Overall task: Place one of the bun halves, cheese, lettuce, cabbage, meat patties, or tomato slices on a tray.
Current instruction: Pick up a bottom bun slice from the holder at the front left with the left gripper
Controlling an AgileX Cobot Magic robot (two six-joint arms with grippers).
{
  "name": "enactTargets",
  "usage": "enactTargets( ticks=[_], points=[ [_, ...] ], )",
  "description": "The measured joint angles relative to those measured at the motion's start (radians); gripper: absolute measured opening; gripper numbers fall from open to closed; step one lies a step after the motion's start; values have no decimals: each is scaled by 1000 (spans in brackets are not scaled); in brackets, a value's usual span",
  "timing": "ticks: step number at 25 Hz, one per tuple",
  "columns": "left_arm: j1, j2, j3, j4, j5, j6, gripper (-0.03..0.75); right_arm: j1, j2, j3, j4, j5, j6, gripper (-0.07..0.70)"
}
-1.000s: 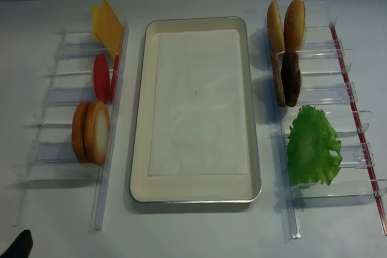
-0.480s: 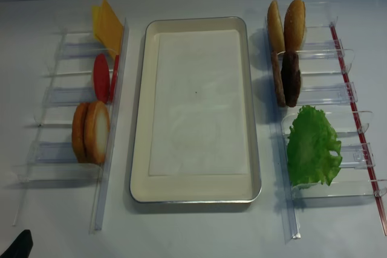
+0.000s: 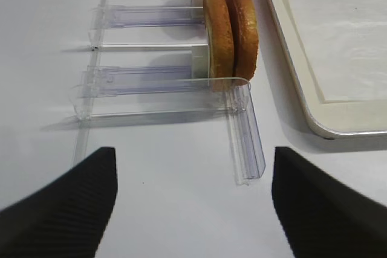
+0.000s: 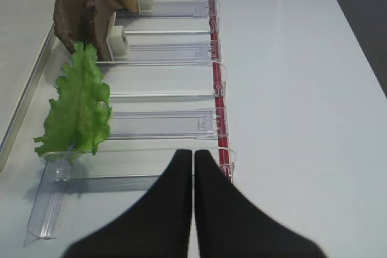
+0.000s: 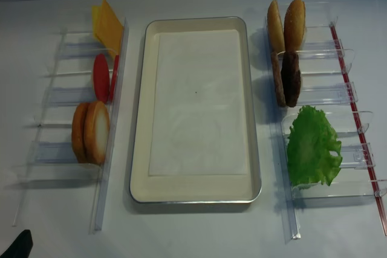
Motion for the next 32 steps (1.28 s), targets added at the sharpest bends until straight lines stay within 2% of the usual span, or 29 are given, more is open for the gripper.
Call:
enactTargets(
  ticks=[16,18,22,24,27,29,32],
  points=[
    [0,0,0,0,0,7,494,0,0,0,15,0,0,40],
    [0,0,0,0,0,16,494,0,0,0,31,-2,25,56],
    [0,0,-26,0,18,23,494,0,0,0,66,-10,54,177],
    [0,0,-55,0,40,23,494,0,0,0,66,-10,52,285],
    [0,14,-98,0,84,23,494,0,0,0,60,-8,52,503],
    [0,59,-127,-9,91,23,494,0,0,0,58,-8,44,593],
    [0,141,-171,-52,93,23,494,0,0,0,58,-8,34,634]
  ],
)
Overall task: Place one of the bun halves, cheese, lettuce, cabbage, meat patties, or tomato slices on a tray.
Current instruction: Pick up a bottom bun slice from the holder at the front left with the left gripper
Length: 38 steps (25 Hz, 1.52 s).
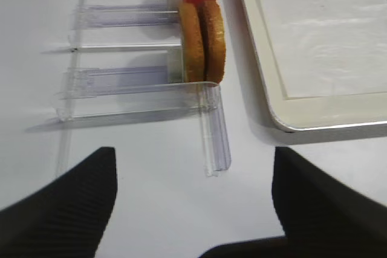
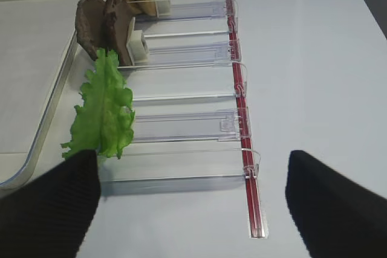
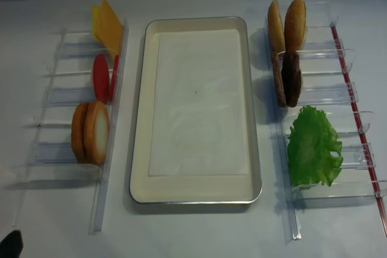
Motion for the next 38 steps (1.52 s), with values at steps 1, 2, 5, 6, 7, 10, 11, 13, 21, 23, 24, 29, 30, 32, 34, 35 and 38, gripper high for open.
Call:
enactTargets(
  ticks=[1,2,5,6,7,10,11,13,21,23,24,29,30,32,34,35,38],
  points=[
    [0,31,-15,-19,0,0,494,0,0,0,0,0,-4,636],
    [0,57,-26,-37,0,0,494,0,0,0,0,0,-6,638],
    [0,142,-63,-116,0,0,494,0,0,0,-2,0,-8,641],
    [0,173,-76,-137,0,-2,494,0,0,0,-2,0,-8,641],
    [0,202,-89,-155,0,-2,494,0,0,0,-2,0,-18,641],
    [0,288,-116,-172,0,-2,494,0,0,0,-4,0,-50,641],
    [0,319,-126,-177,0,-2,494,0,0,0,-4,0,-58,641],
    [0,377,-139,-182,-3,-2,494,0,0,0,-4,0,-68,641],
    [0,619,-188,-183,-13,9,494,0,0,0,-4,0,-76,641],
    [0,689,-202,-191,-17,23,494,0,0,0,-4,0,-76,641],
    [0,727,-214,-193,-17,32,494,0,0,0,-4,0,-76,641],
    [0,913,-311,-209,-27,49,494,0,0,0,-4,0,-78,625],
    [0,941,-327,-209,-27,49,494,0,0,0,-4,0,-78,618],
    [0,967,-342,-209,-29,51,494,0,0,0,-4,0,-78,612],
    [0,1007,-364,-209,-31,53,494,0,0,0,-4,0,-78,594],
    [0,1023,-371,-209,-33,53,494,0,0,0,-4,0,-78,587],
    [-3,1054,-386,-209,-36,53,494,0,0,0,-4,0,-78,562]
  ],
)
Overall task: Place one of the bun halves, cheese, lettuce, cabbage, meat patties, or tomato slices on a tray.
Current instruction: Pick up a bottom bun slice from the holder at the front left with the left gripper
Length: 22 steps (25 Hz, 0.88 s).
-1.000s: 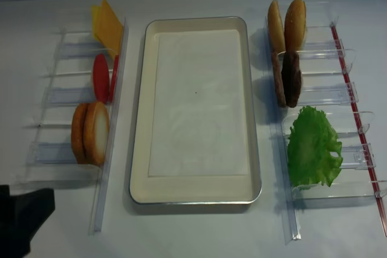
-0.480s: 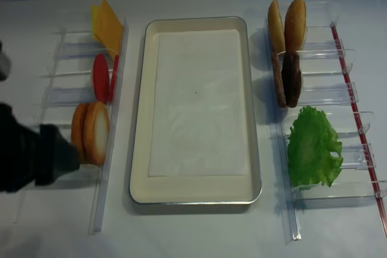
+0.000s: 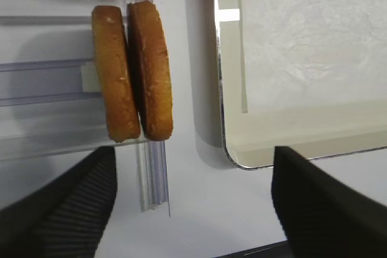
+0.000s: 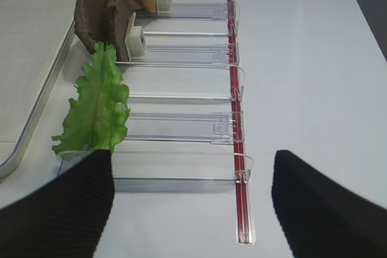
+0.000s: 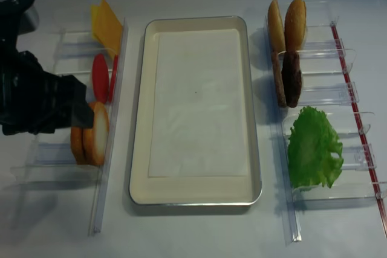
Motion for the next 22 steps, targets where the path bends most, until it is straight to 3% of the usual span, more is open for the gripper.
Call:
enactTargets(
  ticks=[6,10,22],
  points=[
    [-79,76,-24,17,-2,-2,494,0,0,0,0,0,0,553],
    [-134,149,-62,145,-6,-81,490,0,0,0,0,0,0,552],
    [-192,240,-116,183,-8,-128,484,0,0,0,0,0,0,545]
  ],
)
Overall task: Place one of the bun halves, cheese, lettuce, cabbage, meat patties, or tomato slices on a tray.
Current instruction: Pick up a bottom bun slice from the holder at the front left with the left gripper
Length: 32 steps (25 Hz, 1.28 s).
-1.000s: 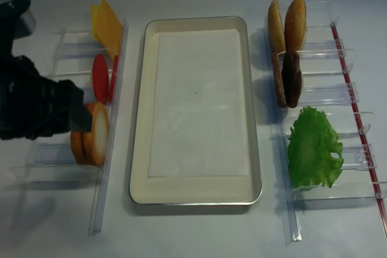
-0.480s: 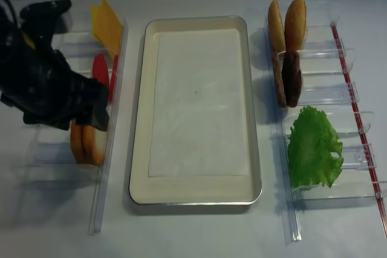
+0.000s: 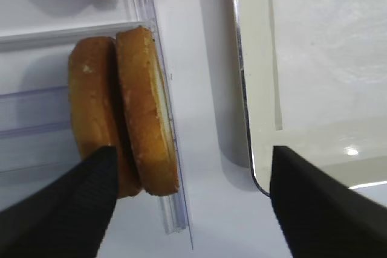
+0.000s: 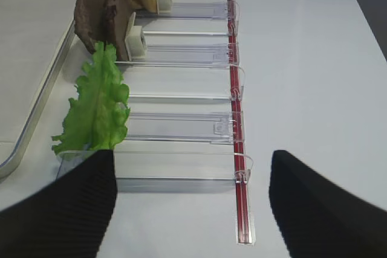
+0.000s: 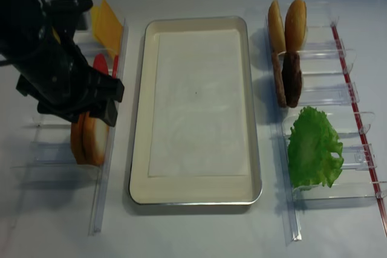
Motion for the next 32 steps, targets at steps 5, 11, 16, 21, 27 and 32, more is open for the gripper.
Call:
enactTargets(
  ticks=[5,11,16,21,27,32],
  points=[
    [0,31,0,8,-2,-7,484,0,0,0,0,0,0,545],
    [0,43,0,8,-2,-7,484,0,0,0,-2,0,0,545],
    [0,43,0,8,-2,-7,475,0,0,0,-2,0,0,545],
    [0,43,0,8,-2,-7,474,0,0,0,-2,0,0,545],
    [-9,64,-5,-1,-4,4,474,0,0,0,-2,1,0,545],
    [-16,81,-13,9,-2,-8,473,0,0,0,-2,1,0,545]
  ],
)
